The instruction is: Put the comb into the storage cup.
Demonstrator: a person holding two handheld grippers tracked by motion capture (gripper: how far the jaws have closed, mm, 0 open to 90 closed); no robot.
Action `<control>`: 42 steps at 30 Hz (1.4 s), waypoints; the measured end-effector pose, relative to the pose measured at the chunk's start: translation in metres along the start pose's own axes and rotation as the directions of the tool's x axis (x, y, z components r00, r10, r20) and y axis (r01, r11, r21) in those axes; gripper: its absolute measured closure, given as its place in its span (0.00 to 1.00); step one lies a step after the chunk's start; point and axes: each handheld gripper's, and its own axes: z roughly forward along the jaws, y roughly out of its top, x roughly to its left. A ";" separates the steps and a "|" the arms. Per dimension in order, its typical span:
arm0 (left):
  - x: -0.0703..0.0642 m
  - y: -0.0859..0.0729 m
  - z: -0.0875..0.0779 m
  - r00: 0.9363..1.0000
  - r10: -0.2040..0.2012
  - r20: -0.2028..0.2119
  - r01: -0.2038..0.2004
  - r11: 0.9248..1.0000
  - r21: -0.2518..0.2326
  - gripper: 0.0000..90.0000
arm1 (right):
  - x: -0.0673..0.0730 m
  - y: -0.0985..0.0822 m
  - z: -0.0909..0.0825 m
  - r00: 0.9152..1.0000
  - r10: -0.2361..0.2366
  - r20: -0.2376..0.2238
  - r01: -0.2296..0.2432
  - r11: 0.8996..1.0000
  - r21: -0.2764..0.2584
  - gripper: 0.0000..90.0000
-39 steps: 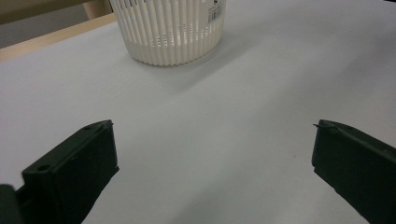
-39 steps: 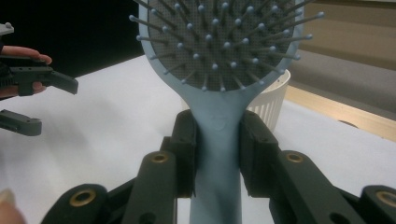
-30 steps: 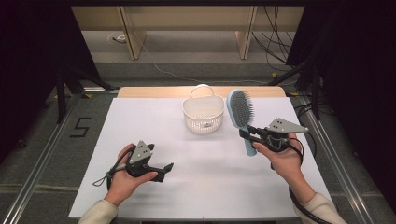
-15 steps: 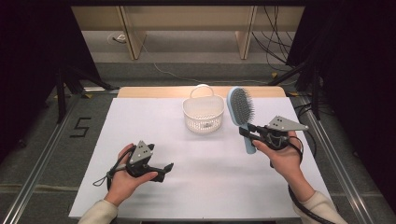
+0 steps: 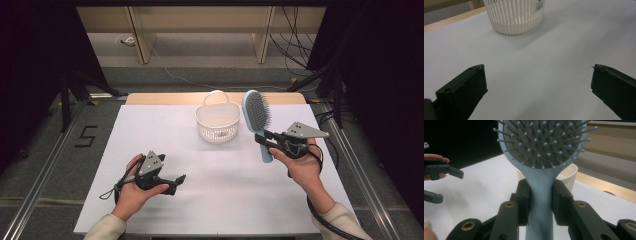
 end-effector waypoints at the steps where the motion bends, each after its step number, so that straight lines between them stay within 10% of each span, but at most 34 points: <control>1: 0.000 0.000 0.000 1.000 0.000 0.000 0.000 1.000 -0.001 0.00 | 0.000 0.000 0.000 1.000 0.000 -0.001 0.000 1.000 0.000 0.78; 42: 0.000 0.000 0.000 1.000 0.000 0.000 0.000 1.000 -0.002 0.00 | -0.001 0.007 0.012 1.000 0.001 0.015 0.000 1.000 -0.018 0.78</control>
